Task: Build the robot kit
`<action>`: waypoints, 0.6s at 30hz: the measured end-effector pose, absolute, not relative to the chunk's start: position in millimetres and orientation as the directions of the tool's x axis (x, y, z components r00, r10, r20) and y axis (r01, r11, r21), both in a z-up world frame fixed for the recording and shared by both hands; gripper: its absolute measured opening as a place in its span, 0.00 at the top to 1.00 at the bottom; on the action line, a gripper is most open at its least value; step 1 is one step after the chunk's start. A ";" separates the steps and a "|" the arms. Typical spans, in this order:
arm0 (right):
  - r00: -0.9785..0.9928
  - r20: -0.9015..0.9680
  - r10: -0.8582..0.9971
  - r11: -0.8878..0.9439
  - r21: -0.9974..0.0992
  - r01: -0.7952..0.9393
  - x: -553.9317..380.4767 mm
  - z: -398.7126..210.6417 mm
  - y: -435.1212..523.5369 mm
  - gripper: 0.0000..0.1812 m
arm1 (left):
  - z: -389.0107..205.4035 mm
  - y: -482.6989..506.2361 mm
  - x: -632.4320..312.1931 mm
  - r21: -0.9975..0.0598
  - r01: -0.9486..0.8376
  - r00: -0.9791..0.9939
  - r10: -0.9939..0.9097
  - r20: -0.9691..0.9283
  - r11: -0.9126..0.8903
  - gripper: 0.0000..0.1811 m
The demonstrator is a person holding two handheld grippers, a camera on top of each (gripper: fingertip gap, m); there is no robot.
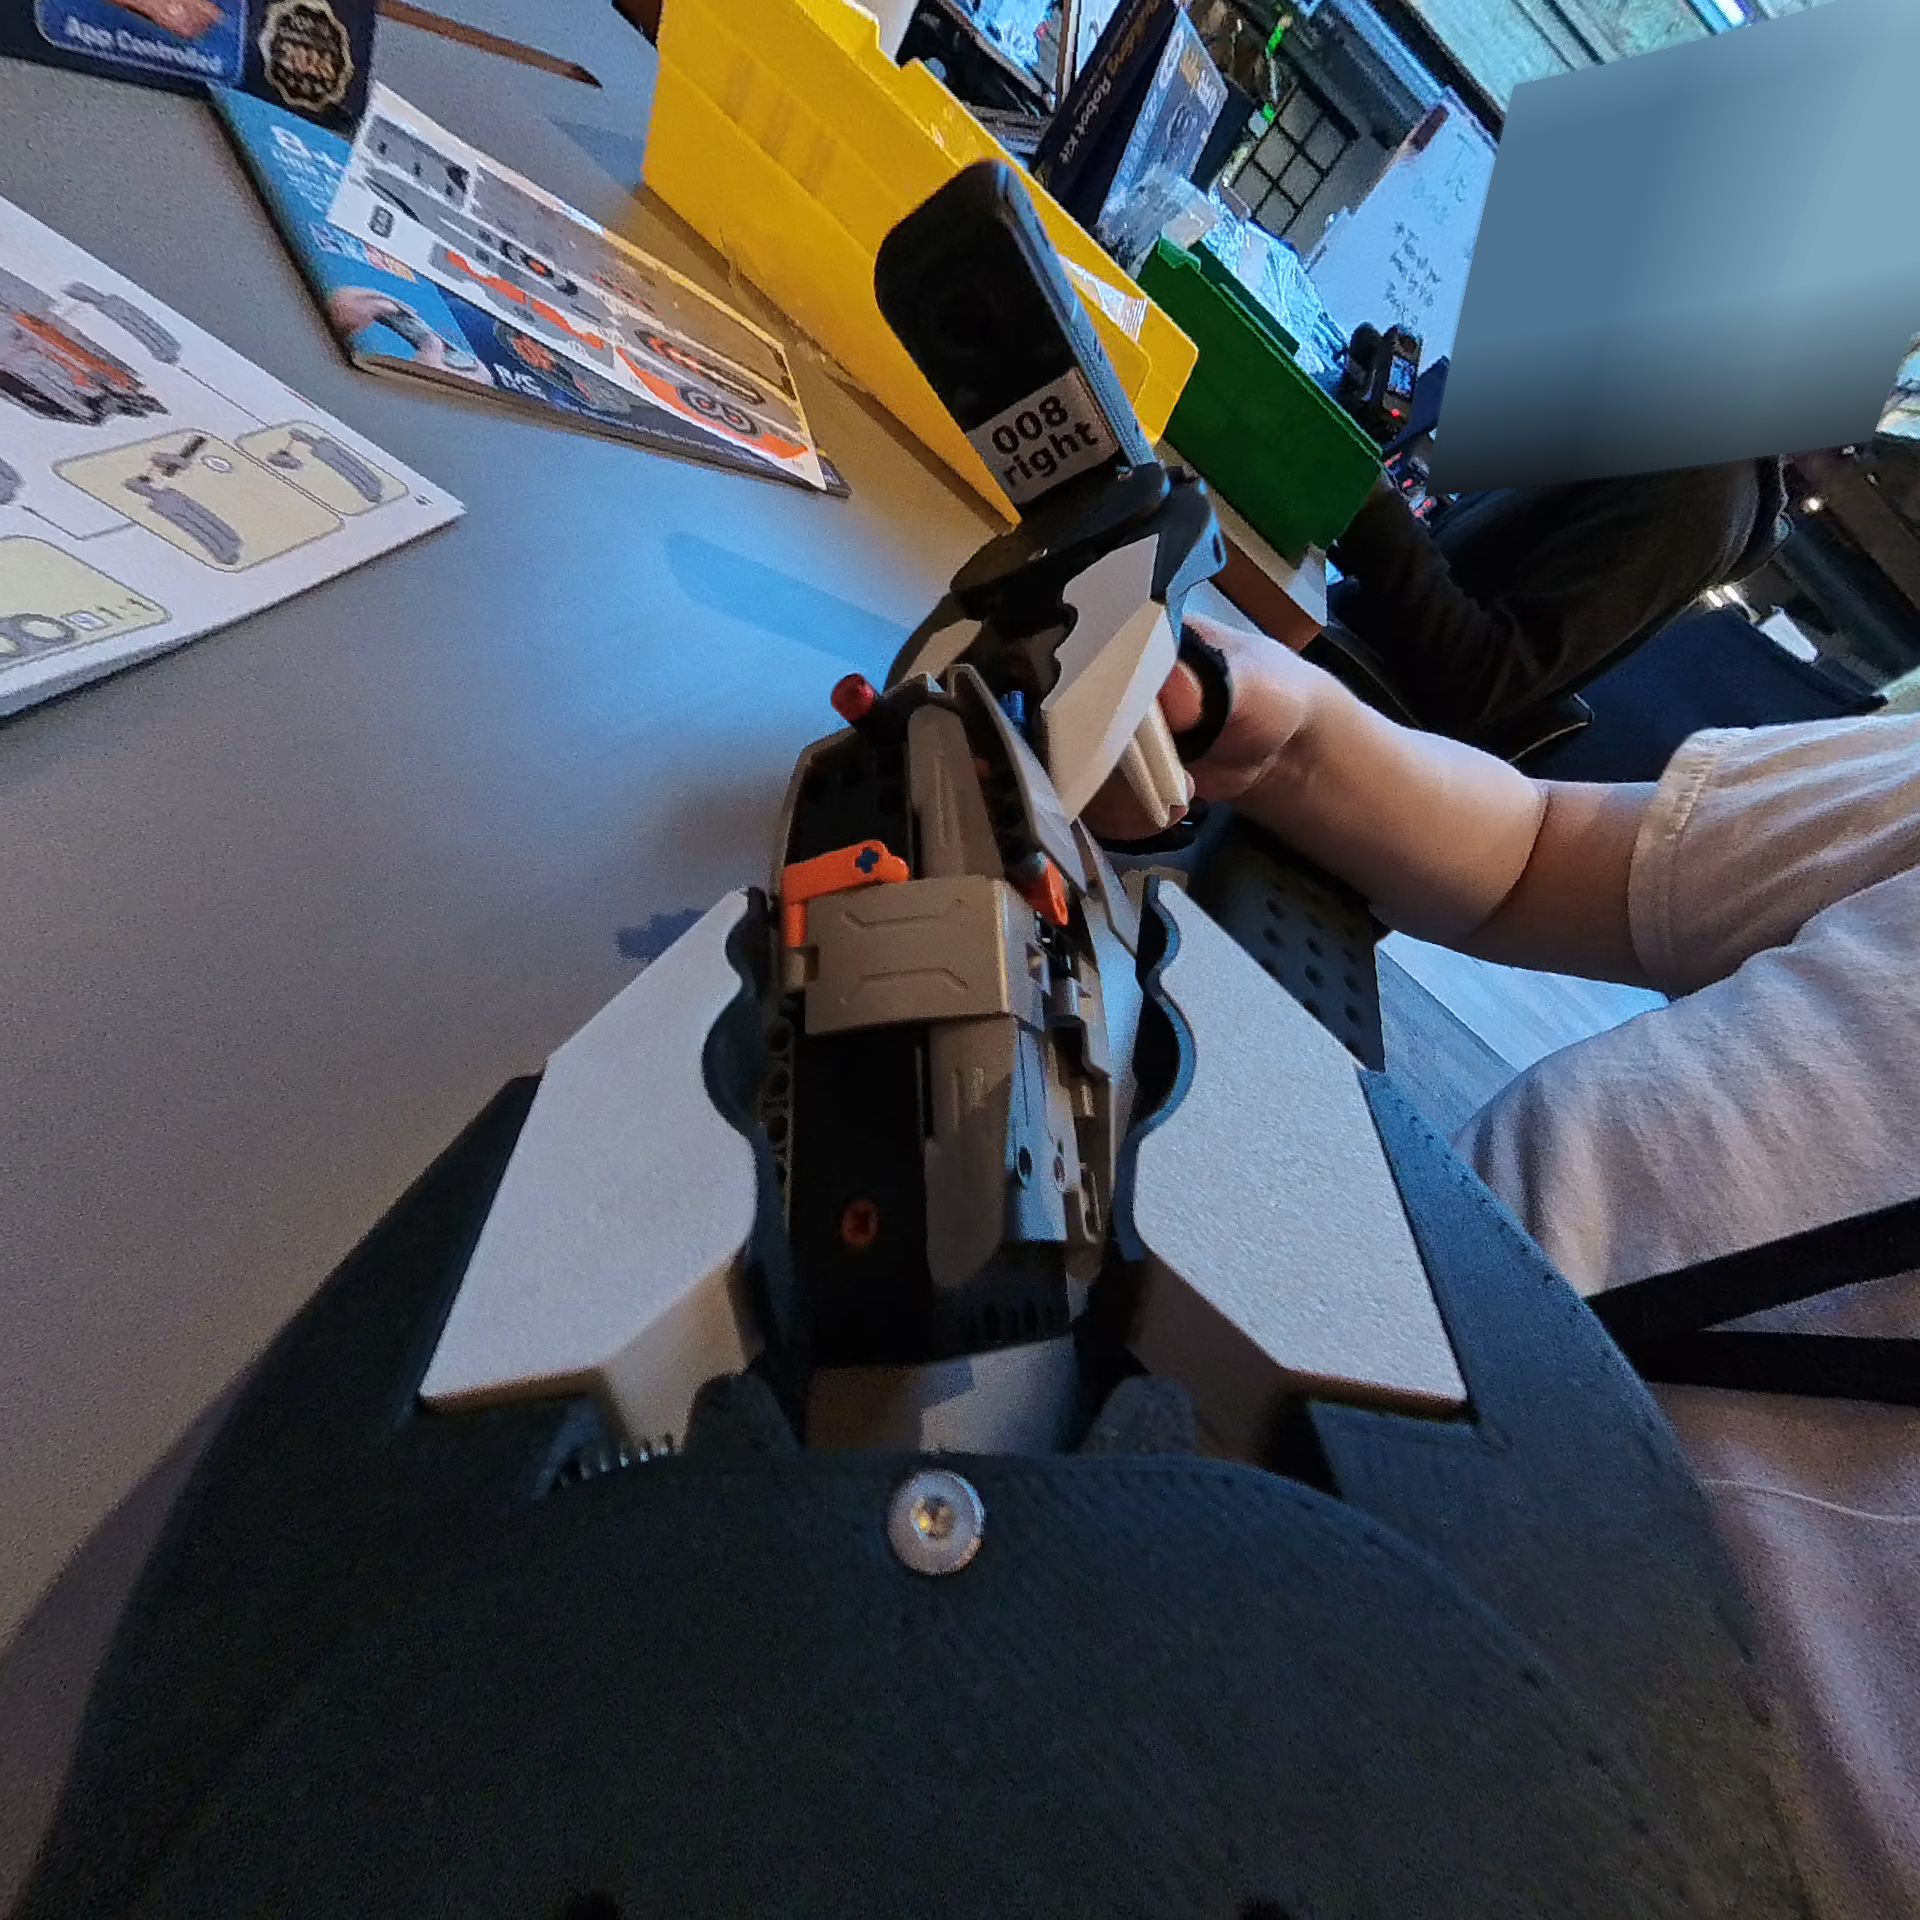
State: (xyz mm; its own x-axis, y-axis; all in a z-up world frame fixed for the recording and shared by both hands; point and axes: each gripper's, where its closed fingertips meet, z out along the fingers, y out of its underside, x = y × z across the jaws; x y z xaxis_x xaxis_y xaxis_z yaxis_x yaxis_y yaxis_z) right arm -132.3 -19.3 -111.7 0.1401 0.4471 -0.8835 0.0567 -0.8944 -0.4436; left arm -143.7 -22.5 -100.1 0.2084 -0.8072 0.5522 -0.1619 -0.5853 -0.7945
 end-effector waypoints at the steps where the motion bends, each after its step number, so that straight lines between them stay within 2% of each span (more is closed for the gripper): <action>1: 0.143 -0.884 0.446 -0.895 -0.442 0.057 -131.9 -112.4 -18.8 0.77 | -98.5 -22.6 -147.1 -0.799 -0.152 0.212 -0.809 0.548 -0.582 0.62; 4: 0.147 -0.882 0.448 -0.894 -0.446 0.051 -131.2 -112.7 -17.3 0.77 | -95.9 -22.7 -156.0 -0.822 -0.147 0.231 -0.827 0.512 -0.550 0.63; 9: 0.148 -0.871 0.468 -0.884 -0.466 0.050 -131.9 -111.5 -17.4 0.77 | -105.9 -20.0 -157.4 -0.835 -0.242 0.231 -0.865 0.445 -0.494 0.66; 12: 0.155 -0.860 0.486 -0.873 -0.484 0.053 -131.8 -110.8 -17.7 0.77 | -104.4 -26.5 -147.4 -0.811 -0.258 0.157 -0.851 0.502 -0.526 0.60; 14: 0.157 -0.858 0.489 -0.872 -0.487 0.050 -131.6 -110.4 -17.3 0.77 | -109.3 -22.8 -145.5 -0.815 -0.277 0.178 -0.861 0.477 -0.508 0.66; 18: 0.163 -0.866 0.473 -0.880 -0.474 0.034 -131.8 -111.3 -15.9 0.77 | -120.1 -35.7 -136.8 -0.836 -0.363 0.180 -0.911 0.371 -0.412 0.48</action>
State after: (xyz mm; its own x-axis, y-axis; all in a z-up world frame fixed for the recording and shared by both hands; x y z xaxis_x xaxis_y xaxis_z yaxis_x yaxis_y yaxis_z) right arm -131.8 -15.9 -111.3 0.1635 0.4728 -0.8658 0.0337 -0.8798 -0.4741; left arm -136.8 -35.7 -120.1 0.1805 -0.9111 0.3707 -0.3627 -0.4120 -0.8359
